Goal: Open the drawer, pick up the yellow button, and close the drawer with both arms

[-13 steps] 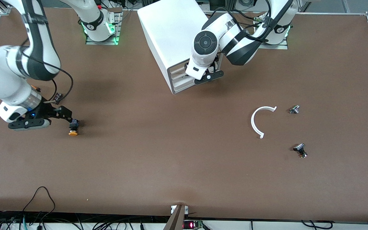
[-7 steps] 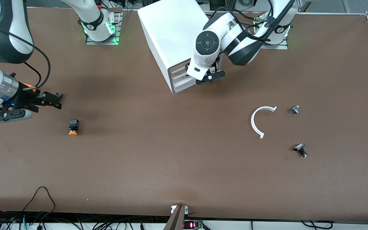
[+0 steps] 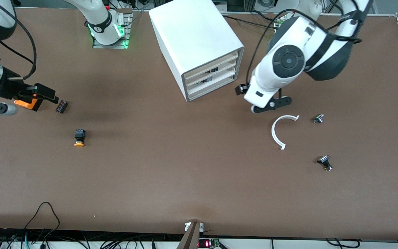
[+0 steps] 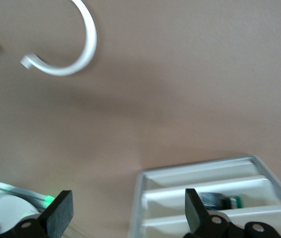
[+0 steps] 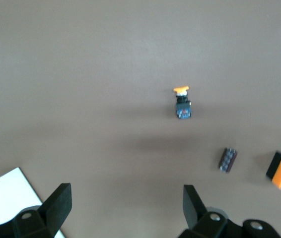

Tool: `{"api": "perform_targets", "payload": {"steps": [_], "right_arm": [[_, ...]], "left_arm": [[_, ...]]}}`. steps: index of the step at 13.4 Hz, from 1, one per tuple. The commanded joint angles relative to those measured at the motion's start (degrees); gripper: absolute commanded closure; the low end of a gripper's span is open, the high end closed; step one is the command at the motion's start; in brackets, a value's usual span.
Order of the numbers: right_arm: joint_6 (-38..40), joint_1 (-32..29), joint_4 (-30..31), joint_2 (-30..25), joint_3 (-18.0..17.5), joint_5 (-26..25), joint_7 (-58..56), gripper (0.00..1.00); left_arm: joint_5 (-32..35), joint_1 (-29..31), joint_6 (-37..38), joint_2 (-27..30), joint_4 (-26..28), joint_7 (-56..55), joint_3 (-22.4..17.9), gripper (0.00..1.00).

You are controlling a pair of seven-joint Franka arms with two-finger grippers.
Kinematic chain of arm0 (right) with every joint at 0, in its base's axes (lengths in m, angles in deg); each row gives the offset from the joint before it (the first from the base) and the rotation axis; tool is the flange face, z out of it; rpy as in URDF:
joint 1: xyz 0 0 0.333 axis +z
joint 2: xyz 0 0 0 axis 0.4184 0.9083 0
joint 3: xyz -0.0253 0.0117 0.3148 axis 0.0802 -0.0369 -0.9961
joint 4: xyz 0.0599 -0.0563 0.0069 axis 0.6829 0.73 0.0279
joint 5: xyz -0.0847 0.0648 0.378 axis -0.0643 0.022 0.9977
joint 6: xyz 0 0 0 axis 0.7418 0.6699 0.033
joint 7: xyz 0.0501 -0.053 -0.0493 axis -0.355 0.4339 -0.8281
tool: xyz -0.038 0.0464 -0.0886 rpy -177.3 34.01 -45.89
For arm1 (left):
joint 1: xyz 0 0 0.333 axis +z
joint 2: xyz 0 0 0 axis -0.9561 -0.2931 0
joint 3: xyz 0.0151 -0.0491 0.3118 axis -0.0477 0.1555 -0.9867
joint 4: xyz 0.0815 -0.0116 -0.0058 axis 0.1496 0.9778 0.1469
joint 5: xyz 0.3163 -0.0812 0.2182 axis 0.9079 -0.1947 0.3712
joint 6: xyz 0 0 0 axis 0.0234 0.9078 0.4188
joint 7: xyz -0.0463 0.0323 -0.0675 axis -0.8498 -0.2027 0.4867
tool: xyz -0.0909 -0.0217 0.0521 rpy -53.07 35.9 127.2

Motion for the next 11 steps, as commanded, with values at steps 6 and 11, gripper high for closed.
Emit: {"api": "perform_targets", "payload": {"steps": [6, 11], "right_arm": [[3.3, -20.7, 0.7, -5.6, -25.2, -4.6, 9.3, 0.01], [3.7, -24.1, 1.5, -6.4, -28.1, -4.7, 7.2, 0.01]], "left_arm": [[3.6, 10.2, 4.9, 4.7, -6.0, 25.1, 0.3, 0.01], [1.1, 3.6, -1.0, 16.4, 4.2, 45.7, -18.7, 0.01]]}}
